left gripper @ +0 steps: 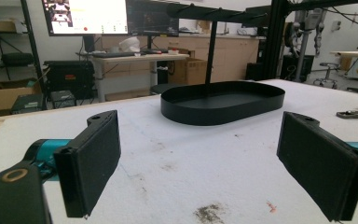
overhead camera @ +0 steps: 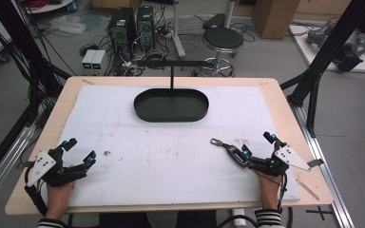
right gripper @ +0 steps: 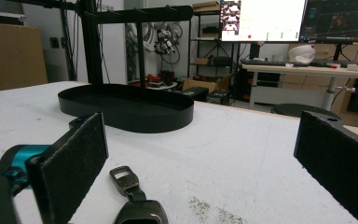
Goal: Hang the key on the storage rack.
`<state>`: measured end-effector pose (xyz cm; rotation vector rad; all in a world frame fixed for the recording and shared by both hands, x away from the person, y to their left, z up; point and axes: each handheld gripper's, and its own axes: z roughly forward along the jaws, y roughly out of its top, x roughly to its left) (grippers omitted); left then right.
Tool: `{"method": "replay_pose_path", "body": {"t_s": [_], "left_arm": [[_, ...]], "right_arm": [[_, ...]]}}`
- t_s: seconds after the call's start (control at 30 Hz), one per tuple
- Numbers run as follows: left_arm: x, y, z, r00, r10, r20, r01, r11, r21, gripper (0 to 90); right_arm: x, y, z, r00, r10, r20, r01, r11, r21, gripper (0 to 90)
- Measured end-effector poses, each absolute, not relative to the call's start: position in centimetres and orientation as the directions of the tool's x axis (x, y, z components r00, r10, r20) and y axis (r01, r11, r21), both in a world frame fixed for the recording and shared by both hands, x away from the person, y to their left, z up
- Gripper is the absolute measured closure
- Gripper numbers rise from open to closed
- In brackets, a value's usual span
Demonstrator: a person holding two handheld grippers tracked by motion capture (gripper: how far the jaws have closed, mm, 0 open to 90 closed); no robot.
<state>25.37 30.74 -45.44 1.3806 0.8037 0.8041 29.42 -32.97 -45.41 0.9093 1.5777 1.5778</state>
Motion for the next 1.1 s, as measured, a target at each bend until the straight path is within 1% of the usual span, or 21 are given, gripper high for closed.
{"method": "replay_pose_path", "body": {"t_s": [0.23, 0.33, 0.47, 0.53, 0.57, 0.73, 0.93, 1.1], "left_arm": [[25.4, 30.8, -45.4, 0.509, 0.861, -0.017, -0.016, 0.029, 0.999, 13.9], [25.4, 30.8, -45.4, 0.509, 0.860, -0.018, -0.017, 0.031, 0.999, 13.9], [25.4, 30.8, -45.4, 0.509, 0.861, -0.018, -0.017, 0.031, 0.999, 13.9], [25.4, 30.8, -45.4, 0.507, 0.862, -0.022, -0.014, 0.034, 0.999, 13.9], [25.4, 30.8, -45.4, 0.507, 0.862, -0.022, -0.014, 0.034, 0.999, 13.9], [25.4, 30.8, -45.4, 0.507, 0.862, -0.021, -0.014, 0.032, 0.999, 13.9], [25.4, 30.8, -45.4, 0.507, 0.862, -0.023, -0.012, 0.034, 0.999, 13.9], [25.4, 30.8, -45.4, 0.506, 0.862, -0.022, -0.013, 0.033, 0.999, 13.9]], "right_arm": [[29.4, -32.9, -45.4, -0.495, 0.869, -0.006, -0.007, 0.003, 1.000, 1.7], [29.3, -32.8, -45.4, -0.495, 0.869, -0.026, -0.017, 0.020, 1.000, 1.8], [29.4, -32.9, -45.4, -0.494, 0.869, -0.004, -0.005, 0.002, 1.000, 1.7], [29.5, -32.9, -45.4, -0.498, 0.867, -0.017, -0.010, 0.013, 1.000, 1.4], [29.5, -32.9, -45.3, -0.502, 0.865, -0.011, 0.002, 0.014, 1.000, 0.1], [29.8, -33.0, -45.2, -0.520, 0.854, 0.006, 0.035, 0.014, 0.999, 0.1], [30.0, -33.3, -44.1, -0.559, 0.829, -0.016, 0.096, 0.084, 0.992, 0.1], [30.1, -33.5, -42.1, -0.577, 0.814, -0.060, 0.127, 0.162, 0.979, 0.2]]}}
